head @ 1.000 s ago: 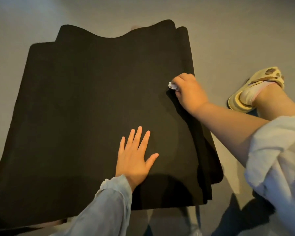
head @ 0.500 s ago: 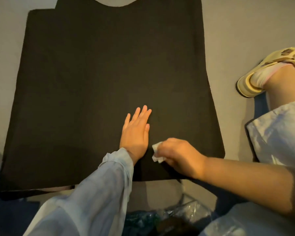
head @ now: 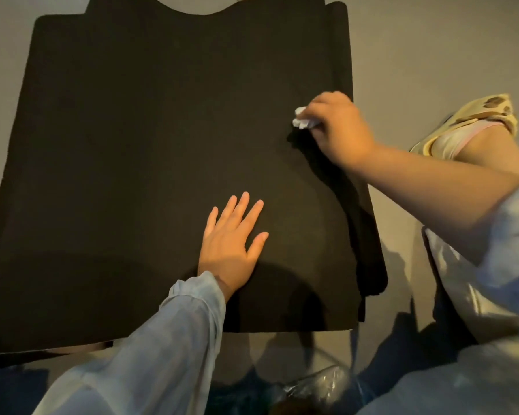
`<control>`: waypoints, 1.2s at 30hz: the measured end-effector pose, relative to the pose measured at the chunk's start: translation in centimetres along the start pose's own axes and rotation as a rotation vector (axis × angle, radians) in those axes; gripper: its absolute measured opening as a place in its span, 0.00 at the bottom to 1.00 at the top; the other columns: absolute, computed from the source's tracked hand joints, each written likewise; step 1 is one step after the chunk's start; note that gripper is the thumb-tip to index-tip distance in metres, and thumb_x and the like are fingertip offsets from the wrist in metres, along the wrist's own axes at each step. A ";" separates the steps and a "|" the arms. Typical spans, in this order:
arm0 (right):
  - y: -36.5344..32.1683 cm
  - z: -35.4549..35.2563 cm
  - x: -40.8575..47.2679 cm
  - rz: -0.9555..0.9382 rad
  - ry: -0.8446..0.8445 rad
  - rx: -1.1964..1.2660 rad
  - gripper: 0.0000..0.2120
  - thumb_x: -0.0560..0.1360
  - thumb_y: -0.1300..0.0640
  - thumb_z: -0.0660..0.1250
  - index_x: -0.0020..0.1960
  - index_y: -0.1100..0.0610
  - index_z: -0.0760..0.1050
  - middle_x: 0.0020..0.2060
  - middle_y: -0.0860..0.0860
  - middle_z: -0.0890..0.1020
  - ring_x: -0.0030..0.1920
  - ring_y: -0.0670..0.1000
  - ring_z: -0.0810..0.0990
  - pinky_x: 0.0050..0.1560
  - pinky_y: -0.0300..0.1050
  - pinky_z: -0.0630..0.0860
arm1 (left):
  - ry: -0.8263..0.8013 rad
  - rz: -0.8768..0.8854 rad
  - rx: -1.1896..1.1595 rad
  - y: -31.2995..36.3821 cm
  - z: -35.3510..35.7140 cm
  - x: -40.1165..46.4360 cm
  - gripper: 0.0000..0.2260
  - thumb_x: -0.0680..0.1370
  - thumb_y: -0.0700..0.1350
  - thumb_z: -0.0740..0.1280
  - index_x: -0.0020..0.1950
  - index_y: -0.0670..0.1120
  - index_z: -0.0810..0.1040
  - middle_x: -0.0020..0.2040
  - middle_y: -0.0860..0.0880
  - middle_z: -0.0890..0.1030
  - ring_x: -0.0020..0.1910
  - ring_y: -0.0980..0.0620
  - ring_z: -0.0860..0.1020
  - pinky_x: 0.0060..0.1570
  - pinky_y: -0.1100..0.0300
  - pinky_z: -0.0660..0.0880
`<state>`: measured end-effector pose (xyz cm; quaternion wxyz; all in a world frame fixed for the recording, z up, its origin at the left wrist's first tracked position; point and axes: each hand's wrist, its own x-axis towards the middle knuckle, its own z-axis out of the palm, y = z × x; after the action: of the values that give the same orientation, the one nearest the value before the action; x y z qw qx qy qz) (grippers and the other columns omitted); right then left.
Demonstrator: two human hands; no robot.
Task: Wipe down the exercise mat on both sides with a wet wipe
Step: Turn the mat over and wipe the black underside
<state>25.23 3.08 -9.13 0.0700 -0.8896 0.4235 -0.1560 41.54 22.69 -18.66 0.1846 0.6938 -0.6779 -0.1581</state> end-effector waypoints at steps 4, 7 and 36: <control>1.4 2.2 0.5 0.127 -0.128 -0.052 0.09 0.75 0.64 0.64 0.53 0.59 0.79 0.52 0.57 0.79 0.55 0.59 0.75 0.55 0.48 0.70 | 0.012 -0.009 0.006 0.1 0.1 -0.1 0.24 0.80 0.54 0.57 0.75 0.56 0.54 0.76 0.53 0.56 0.72 0.60 0.46 0.72 0.57 0.39; -0.3 2.8 -2.7 0.044 -0.204 -0.026 0.08 0.73 0.64 0.65 0.52 0.60 0.80 0.49 0.57 0.80 0.53 0.60 0.77 0.52 0.49 0.71 | 0.013 -0.011 0.005 0.2 0.0 0.0 0.24 0.80 0.54 0.58 0.75 0.56 0.57 0.76 0.52 0.57 0.72 0.60 0.46 0.71 0.57 0.39; 3.2 0.4 0.6 0.101 -0.134 -0.104 0.10 0.74 0.67 0.61 0.52 0.63 0.78 0.52 0.60 0.78 0.55 0.62 0.74 0.55 0.54 0.70 | 0.007 -0.018 0.014 0.5 -0.4 -0.1 0.24 0.79 0.53 0.58 0.75 0.54 0.58 0.76 0.52 0.57 0.73 0.58 0.48 0.71 0.55 0.40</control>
<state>23.42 0.61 -10.22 0.0597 -0.8780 0.4697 -0.0700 41.24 22.81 -18.05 0.1808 0.7018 -0.6720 -0.1526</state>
